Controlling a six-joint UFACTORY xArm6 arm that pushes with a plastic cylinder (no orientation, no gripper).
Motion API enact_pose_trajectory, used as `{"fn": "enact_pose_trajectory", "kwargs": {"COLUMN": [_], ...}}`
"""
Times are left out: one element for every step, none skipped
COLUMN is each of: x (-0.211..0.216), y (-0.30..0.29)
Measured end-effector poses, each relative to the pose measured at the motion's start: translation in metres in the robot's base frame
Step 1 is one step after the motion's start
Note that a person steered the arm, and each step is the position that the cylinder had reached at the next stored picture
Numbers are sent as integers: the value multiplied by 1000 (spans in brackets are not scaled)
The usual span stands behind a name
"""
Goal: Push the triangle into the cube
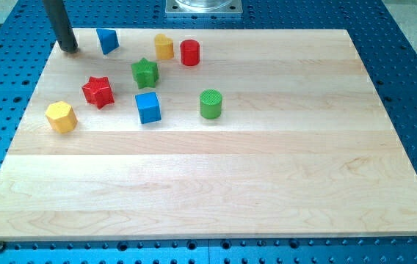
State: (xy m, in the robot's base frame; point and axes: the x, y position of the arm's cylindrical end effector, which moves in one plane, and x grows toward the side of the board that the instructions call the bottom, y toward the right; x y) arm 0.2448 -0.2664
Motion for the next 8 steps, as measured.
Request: {"fn": "enact_pose_trajectory", "kwargs": {"x": [2,3,3,16,-4,-33,-33,-41], "y": [-8,-8,-6,46,16,18,46,59]}}
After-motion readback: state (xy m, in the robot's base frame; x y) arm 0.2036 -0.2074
